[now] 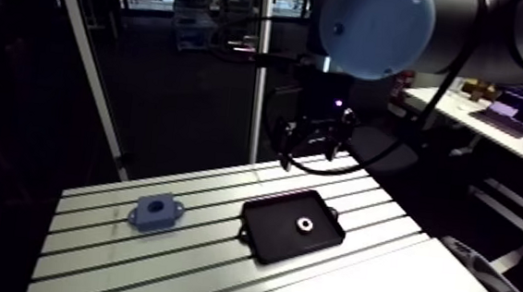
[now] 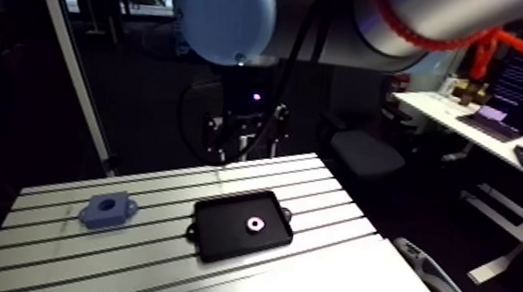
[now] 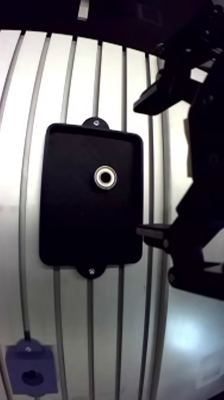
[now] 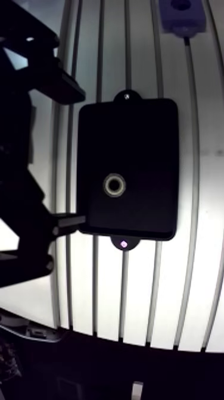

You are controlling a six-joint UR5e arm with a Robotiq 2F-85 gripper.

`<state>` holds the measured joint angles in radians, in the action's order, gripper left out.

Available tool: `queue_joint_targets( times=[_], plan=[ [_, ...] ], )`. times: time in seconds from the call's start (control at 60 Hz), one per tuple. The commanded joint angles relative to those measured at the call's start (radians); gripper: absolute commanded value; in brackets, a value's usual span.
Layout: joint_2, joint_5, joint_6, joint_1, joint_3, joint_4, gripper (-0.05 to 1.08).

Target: Pick up the bearing and press it into the housing until flush.

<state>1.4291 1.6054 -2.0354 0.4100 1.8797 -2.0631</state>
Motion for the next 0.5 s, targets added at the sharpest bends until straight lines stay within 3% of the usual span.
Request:
queue_joint_targets(
  times=[0.017, 0.5],
  plan=[
    [-0.032, -0.025, -0.001, 0.010, 0.062, -0.065, 0.01],
    [-0.114, -0.020, 0.033, 0.015, 0.063, -0.077, 0.01]
  ],
)
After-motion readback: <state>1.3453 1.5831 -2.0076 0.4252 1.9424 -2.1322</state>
